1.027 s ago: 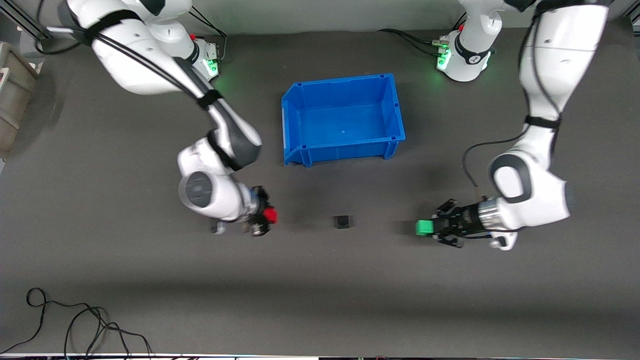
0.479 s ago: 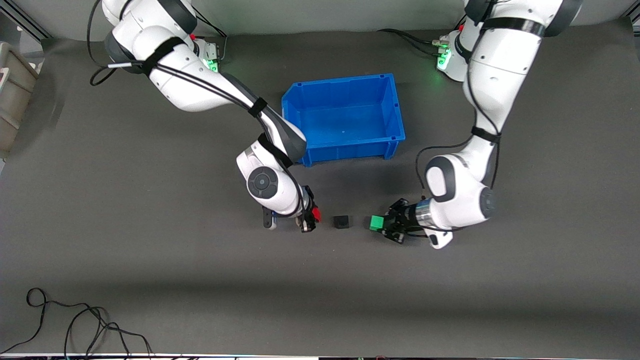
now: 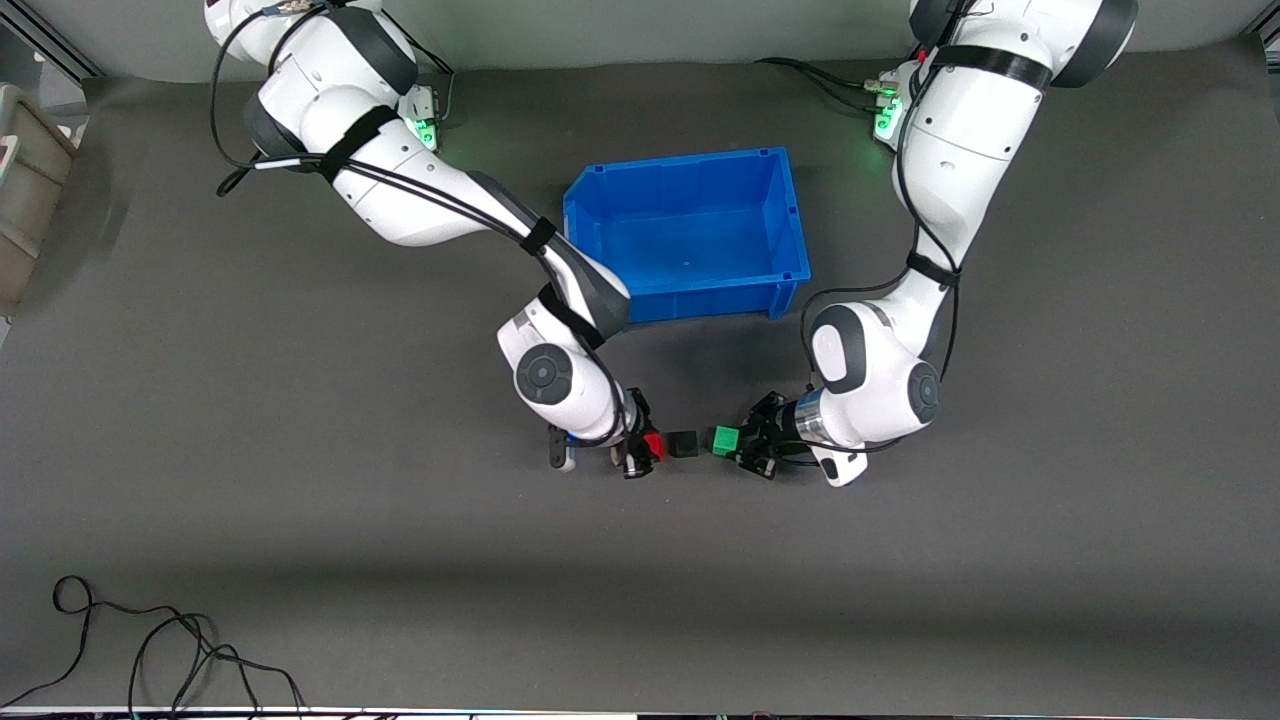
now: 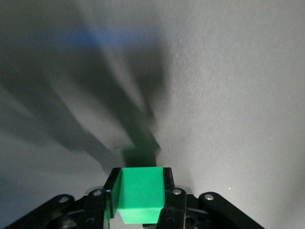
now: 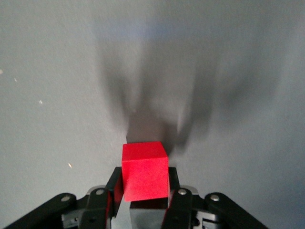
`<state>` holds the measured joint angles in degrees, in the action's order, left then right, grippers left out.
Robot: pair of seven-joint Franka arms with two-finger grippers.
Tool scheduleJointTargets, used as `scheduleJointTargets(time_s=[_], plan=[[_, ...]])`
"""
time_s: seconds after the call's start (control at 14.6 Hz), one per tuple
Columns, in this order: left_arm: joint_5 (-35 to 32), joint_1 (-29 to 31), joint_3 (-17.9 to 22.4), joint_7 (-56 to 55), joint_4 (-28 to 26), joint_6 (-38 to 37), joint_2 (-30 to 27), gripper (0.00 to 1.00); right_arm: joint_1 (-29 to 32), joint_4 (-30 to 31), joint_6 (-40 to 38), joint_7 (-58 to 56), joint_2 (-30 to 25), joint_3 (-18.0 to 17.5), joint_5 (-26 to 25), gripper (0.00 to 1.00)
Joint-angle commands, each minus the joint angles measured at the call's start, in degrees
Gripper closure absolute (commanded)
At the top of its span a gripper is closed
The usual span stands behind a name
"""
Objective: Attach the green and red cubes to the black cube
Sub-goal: 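Set the red and green cubes against the black cube, opening both grippers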
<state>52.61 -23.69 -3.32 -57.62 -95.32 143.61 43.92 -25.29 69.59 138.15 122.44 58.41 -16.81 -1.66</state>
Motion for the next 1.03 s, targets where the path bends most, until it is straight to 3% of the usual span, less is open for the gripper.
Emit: scheduleJointTargets(time_s=[0.0, 0.14, 0.21, 0.27, 0.41, 0.48, 0.55, 0.62, 0.68, 0.96], plan=[[0.4, -1.1, -0.2, -2.6, 1.6, 1.8, 1.4, 0.85, -1.2, -2.6, -0.2, 3.4, 1.4, 0.5, -1.8, 0.76], [0.5, -1.5, -0.2, -3.0, 2.0, 2.5, 1.8, 0.85, -1.2, -2.5, -0.2, 3.5, 1.4, 0.6, -1.8, 0.74], [0.6, -1.7, -0.3, -3.0, 2.2, 2.6, 2.0, 0.85, -1.2, -2.5, -0.2, 3.8, 1.4, 0.8, -1.8, 0.65], [0.5, -2.1, -0.3, -3.5, 2.6, 2.9, 2.3, 0.85, -1.4, -2.5, -0.1, 3.9, 1.4, 1.8, -1.6, 0.48], [0.5, -2.3, -0.3, -4.2, 3.6, 2.9, 3.0, 0.8, -2.0, -2.3, 0.7, 3.9, 1.4, 2.6, -1.7, 0.4], [0.3, -2.2, -0.2, -4.2, 3.7, 2.9, 3.1, 0.64, -2.0, -2.0, 2.0, 3.9, 1.4, 2.9, -1.5, 0.32], [0.2, -2.3, -0.2, -4.2, 3.7, 2.9, 3.1, 0.31, -2.0, -2.0, 2.3, 3.9, 1.4, 2.9, -1.5, 0.26], [0.0, -2.3, -0.3, -4.2, 3.8, 2.9, 3.1, 0.02, -2.0, -2.0, 2.2, 3.8, 1.3, 2.9, -1.6, 0.1], [-0.1, -2.2, -0.2, -4.1, 3.8, 2.8, 3.0, 0.0, -2.0, -1.9, 2.2, 3.3, 0.7, 3.1, -1.8, 0.0], [-0.4, -2.2, -0.2, -4.0, 3.9, 2.7, 2.6, 0.0, -2.0, 0.2, 1.7, 3.3, -0.8, 4.5, -1.1, 0.0]])
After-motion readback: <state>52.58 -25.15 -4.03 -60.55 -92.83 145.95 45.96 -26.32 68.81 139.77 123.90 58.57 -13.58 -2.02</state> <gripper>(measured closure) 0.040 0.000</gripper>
